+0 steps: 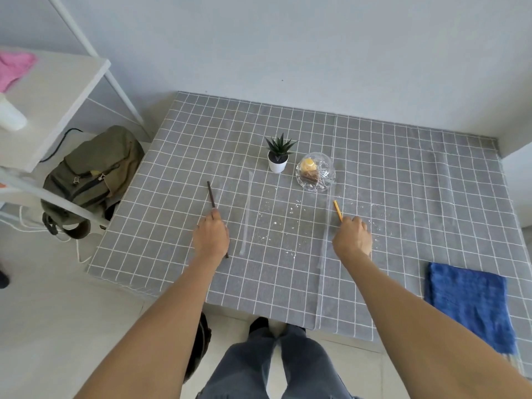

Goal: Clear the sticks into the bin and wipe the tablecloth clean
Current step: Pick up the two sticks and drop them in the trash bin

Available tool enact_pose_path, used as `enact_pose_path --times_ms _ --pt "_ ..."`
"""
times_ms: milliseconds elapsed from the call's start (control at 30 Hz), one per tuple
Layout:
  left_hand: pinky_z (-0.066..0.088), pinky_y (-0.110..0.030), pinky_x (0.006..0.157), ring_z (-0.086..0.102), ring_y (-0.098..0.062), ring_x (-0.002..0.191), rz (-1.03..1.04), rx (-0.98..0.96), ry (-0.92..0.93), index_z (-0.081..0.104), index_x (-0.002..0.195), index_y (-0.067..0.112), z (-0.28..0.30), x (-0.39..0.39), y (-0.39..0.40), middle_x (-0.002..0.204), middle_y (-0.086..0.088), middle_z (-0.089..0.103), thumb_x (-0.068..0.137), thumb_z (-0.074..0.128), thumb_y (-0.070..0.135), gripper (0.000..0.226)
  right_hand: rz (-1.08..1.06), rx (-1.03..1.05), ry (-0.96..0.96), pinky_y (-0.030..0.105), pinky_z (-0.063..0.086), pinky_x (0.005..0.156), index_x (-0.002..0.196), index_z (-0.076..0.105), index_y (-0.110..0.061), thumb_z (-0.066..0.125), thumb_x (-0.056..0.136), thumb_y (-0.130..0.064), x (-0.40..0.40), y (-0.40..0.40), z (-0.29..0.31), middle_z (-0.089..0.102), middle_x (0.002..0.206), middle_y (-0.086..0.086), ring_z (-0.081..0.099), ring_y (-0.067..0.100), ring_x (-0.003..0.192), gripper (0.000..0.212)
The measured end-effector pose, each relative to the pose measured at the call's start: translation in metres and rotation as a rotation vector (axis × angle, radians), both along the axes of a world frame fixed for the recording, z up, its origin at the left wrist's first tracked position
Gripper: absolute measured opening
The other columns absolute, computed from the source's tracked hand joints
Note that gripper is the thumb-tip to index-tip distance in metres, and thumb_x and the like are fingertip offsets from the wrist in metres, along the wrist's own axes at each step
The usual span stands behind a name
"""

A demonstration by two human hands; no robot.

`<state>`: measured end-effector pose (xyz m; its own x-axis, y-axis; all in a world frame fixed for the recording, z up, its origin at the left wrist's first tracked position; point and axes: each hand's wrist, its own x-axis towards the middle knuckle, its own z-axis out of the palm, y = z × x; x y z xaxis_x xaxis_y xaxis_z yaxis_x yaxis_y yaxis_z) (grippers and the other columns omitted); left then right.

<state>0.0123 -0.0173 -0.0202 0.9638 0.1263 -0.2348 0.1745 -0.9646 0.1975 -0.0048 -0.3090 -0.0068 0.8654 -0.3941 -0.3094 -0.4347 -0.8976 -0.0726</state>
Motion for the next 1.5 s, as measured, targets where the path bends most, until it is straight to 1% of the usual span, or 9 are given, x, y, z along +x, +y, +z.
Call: enact_pose_path --times_ms 200,367,567,667,867,1133,1200,1267,1500 --pt "0.048 -0.039 0.086 0.062 -0.030 0.100 0.083 0.035 -0.083 0.051 0.123 0.003 -0.004 0.011 -0.013 0.110 -0.013 0.065 0.093 0.054 0.005 0.031 -0.048 0.006 -0.076 0.040 0.045 0.089 0.115 0.054 -0.005 0.048 0.092 -0.003 0.000 0.002 -0.009 0.057 0.114 0.014 0.054 0.030 0.106 0.024" --pt "0.050 -0.043 0.080 0.063 -0.033 0.094 0.224 -0.103 -0.163 0.055 0.112 0.004 -0.007 0.015 -0.016 0.104 -0.014 0.066 0.091 0.059 0.009 0.022 -0.117 0.050 -0.162 0.041 0.040 0.093 0.110 0.055 -0.008 0.050 0.095 -0.026 -0.003 0.002 -0.020 0.060 0.111 0.011 0.054 0.030 0.107 0.024" --pt "0.051 -0.039 0.074 0.063 -0.031 0.088 0.349 -0.184 -0.148 0.054 0.104 0.002 -0.008 0.015 -0.018 0.097 -0.015 0.065 0.091 0.061 0.011 0.017 -0.116 0.029 -0.131 0.040 0.040 0.098 0.122 0.048 -0.002 0.044 0.098 -0.023 -0.002 0.007 -0.024 0.055 0.121 0.015 0.051 0.030 0.115 0.033" --pt "0.043 -0.029 0.063 0.061 -0.027 0.082 0.338 -0.204 -0.144 0.056 0.101 0.000 -0.008 0.016 -0.018 0.091 -0.015 0.064 0.090 0.060 0.008 0.014 -0.092 -0.005 -0.087 0.038 0.040 0.098 0.127 0.043 0.000 0.042 0.099 -0.019 0.000 0.009 -0.020 0.053 0.124 0.016 0.050 0.029 0.117 0.034" --pt "0.041 -0.025 0.067 0.062 -0.029 0.088 0.333 -0.311 -0.140 0.058 0.103 -0.001 -0.009 0.018 -0.015 0.095 -0.016 0.067 0.092 0.057 0.008 0.014 -0.172 0.016 -0.059 0.038 0.041 0.093 0.118 0.043 0.001 0.043 0.097 -0.016 0.002 0.012 -0.016 0.057 0.117 0.017 0.054 0.030 0.110 0.027" --pt "0.042 -0.018 0.060 0.056 -0.016 0.067 0.236 -0.506 -0.115 0.065 0.109 -0.003 -0.005 0.020 -0.040 0.096 -0.015 0.069 0.094 0.051 0.005 0.021 -0.183 0.102 -0.118 0.037 0.042 0.089 0.113 0.043 -0.001 0.045 0.094 -0.009 0.017 0.032 0.000 0.063 0.107 0.015 0.058 0.030 0.103 0.020" --pt "0.045 -0.018 0.057 0.058 -0.017 0.068 0.183 -0.482 -0.103 0.063 0.110 -0.001 -0.011 0.020 -0.044 0.097 -0.013 0.068 0.095 0.052 0.007 0.020 -0.148 0.108 -0.154 0.038 0.041 0.092 0.114 0.044 -0.001 0.044 0.096 -0.011 0.015 0.034 -0.001 0.061 0.111 0.016 0.056 0.030 0.107 0.021" --pt "0.053 -0.026 0.067 0.061 -0.021 0.078 0.119 -0.441 -0.112 0.061 0.111 0.001 -0.016 0.017 -0.046 0.101 -0.012 0.065 0.095 0.052 0.010 0.020 -0.141 0.132 -0.192 0.038 0.043 0.091 0.112 0.044 0.000 0.043 0.098 -0.013 0.013 0.036 -0.005 0.061 0.110 0.017 0.055 0.030 0.105 0.020" --pt "0.050 -0.030 0.080 0.053 -0.021 0.091 -0.009 -0.251 -0.183 0.059 0.115 -0.002 -0.019 -0.003 -0.058 0.106 -0.012 0.055 0.093 0.058 0.019 0.031 -0.144 0.210 -0.202 0.040 0.041 0.093 0.117 0.045 0.000 0.038 0.099 -0.034 0.001 0.052 -0.011 0.056 0.118 0.017 0.051 0.031 0.111 0.039"
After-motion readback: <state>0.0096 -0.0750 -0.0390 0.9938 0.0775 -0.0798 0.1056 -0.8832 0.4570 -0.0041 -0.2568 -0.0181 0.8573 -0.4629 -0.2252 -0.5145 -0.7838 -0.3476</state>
